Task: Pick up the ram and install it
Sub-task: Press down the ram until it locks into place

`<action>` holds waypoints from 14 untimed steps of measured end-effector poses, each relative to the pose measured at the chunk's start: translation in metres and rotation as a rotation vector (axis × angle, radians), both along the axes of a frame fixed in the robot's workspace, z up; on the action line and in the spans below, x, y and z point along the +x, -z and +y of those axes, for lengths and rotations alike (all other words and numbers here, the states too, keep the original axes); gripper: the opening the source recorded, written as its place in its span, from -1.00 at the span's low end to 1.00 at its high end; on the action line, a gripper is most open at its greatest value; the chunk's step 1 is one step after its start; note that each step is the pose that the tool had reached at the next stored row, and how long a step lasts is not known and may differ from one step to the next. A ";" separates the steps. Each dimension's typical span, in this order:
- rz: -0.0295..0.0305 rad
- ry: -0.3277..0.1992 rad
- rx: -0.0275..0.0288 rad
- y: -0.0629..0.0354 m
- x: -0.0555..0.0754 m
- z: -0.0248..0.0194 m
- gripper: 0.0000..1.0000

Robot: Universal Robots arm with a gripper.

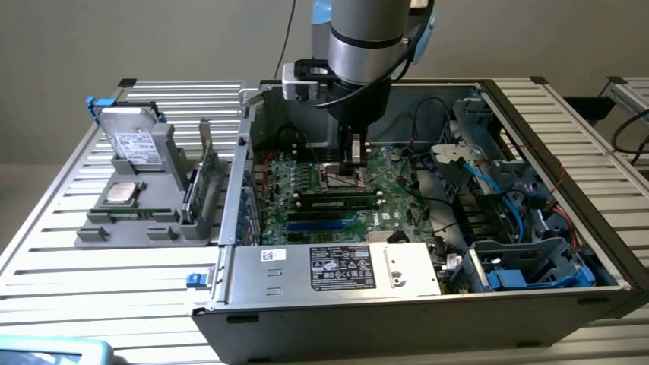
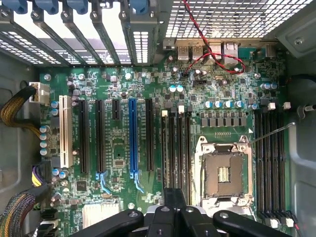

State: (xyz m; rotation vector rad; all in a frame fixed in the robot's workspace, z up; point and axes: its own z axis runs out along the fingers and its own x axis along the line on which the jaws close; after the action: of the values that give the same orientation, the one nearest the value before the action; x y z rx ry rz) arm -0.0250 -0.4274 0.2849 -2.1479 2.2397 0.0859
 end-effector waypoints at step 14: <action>-0.0003 0.110 0.0025 0.0002 0.000 0.0000 -0.79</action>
State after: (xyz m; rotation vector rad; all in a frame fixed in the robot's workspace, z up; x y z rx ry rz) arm -0.0249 -0.4274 0.2848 -2.0182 2.3508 0.0849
